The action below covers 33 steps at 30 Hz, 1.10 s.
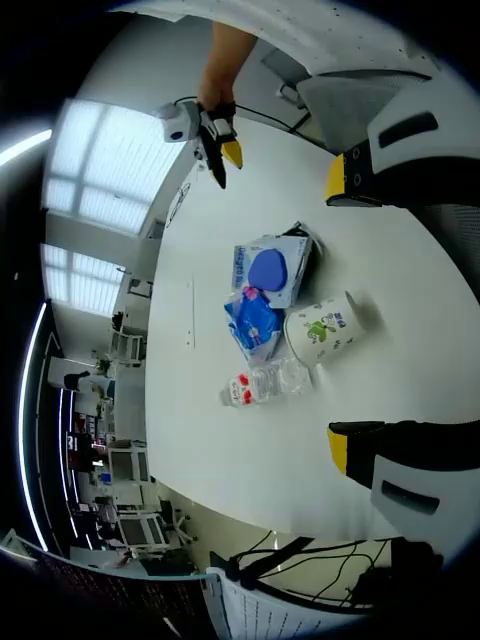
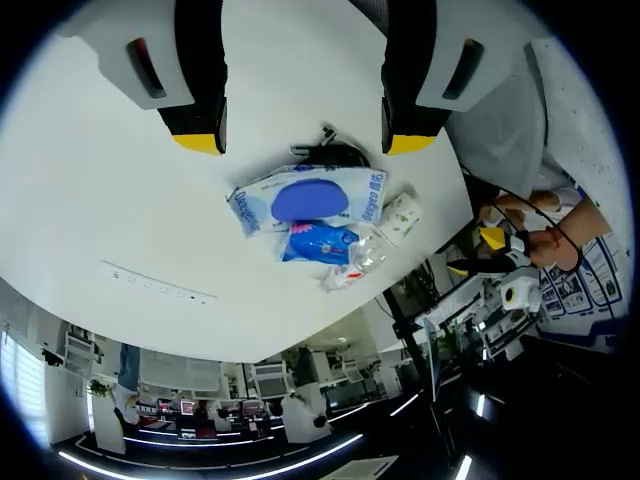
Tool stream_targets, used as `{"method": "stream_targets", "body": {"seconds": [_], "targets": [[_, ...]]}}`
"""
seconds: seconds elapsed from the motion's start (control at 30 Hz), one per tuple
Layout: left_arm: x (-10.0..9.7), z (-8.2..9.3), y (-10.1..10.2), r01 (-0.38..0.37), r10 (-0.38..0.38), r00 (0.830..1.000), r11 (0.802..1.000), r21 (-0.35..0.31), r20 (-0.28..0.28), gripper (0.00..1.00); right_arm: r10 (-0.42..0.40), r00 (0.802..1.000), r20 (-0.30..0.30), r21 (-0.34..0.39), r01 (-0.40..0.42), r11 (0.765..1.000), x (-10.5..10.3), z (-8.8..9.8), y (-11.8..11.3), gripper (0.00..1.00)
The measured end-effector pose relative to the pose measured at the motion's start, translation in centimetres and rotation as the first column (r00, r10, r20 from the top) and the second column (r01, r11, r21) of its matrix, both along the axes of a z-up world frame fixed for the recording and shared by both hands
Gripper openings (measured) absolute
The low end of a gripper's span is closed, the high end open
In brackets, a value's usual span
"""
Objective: Arrange the tabletop items into an orderly group along one side of the table until the central work area is clear of visible clutter.
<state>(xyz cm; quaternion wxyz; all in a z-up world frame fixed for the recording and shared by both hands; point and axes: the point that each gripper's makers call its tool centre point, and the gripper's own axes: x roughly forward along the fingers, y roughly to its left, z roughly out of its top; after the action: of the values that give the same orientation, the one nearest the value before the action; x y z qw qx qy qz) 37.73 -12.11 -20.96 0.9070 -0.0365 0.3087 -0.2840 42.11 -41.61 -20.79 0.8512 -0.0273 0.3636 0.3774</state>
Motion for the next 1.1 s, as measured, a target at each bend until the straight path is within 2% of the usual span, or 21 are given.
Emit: {"method": "stream_targets", "body": {"seconds": [1.1], "targets": [[0.09, 0.22, -0.03, 0.006, -0.006, 1.0, 1.0, 0.005, 0.012, 0.9, 0.004, 1.0, 0.003, 0.004, -0.004, 1.0, -0.22, 0.14, 0.47, 0.61]]}}
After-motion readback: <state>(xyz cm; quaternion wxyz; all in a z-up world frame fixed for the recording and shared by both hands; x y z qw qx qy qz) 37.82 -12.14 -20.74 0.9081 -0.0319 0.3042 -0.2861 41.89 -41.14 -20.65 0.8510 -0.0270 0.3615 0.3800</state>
